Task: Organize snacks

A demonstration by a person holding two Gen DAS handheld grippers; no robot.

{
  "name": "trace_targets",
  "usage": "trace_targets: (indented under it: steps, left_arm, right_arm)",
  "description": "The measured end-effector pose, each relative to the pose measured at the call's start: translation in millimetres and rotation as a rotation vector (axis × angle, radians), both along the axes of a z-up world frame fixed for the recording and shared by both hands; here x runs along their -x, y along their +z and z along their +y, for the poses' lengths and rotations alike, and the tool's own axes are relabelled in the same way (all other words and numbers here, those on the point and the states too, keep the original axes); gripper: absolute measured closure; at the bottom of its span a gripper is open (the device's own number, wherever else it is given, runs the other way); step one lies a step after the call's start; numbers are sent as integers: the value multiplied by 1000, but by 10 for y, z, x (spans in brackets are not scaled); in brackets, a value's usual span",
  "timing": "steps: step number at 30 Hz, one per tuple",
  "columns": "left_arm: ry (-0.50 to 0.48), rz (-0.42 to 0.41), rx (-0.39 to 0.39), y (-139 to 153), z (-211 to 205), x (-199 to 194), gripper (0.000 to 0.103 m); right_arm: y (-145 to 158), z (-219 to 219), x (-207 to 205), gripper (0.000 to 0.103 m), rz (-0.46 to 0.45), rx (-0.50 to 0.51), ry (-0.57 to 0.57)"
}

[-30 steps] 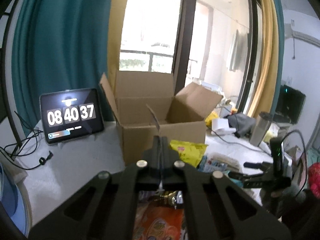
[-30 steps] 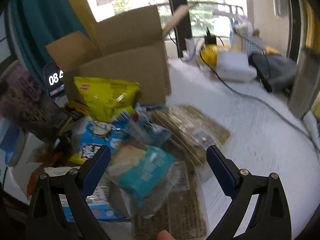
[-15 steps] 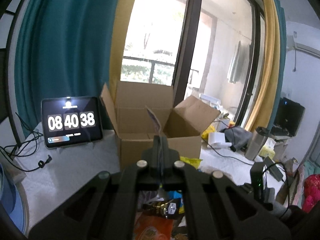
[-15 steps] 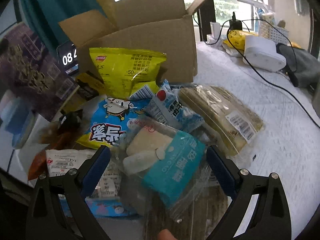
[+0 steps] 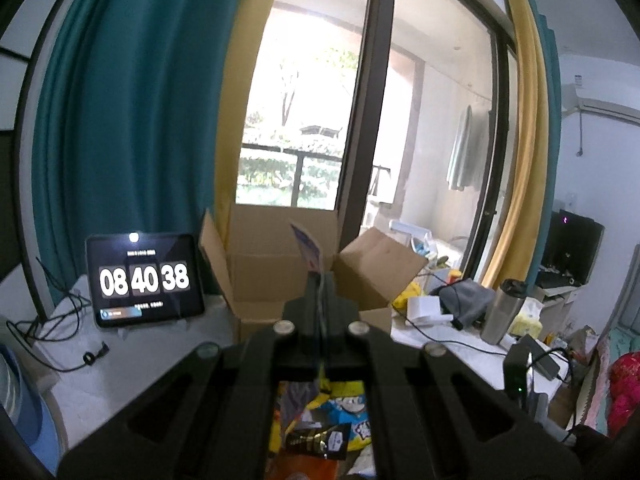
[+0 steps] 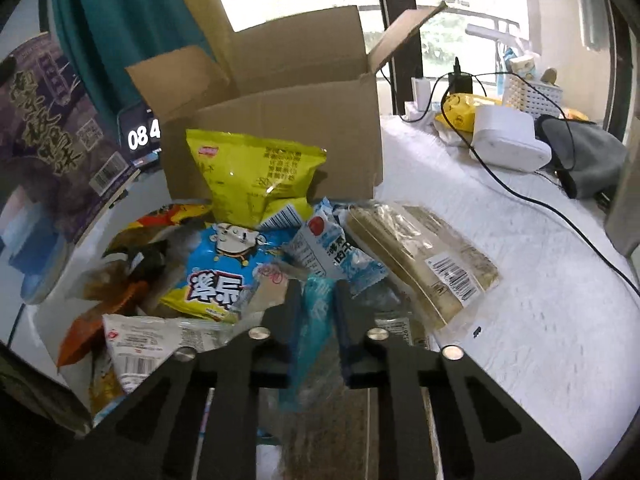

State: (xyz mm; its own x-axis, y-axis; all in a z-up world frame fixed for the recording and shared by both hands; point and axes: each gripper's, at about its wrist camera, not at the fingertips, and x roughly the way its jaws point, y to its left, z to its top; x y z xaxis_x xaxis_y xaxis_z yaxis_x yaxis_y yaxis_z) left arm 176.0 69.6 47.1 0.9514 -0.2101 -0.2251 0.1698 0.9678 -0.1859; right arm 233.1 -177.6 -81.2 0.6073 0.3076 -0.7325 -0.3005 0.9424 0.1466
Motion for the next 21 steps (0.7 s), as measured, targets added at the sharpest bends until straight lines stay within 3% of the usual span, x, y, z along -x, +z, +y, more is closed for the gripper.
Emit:
trace_targets:
  steps: [10,21]
  left_arm:
    - [-6,-60,-13,257,31,-10,103]
    - [-1,-133,-27,527,85,-349,103]
  right_arm:
    - [519,67,142,93,-132,-1,29]
    - [1220,131,-241,93,-308,30,75]
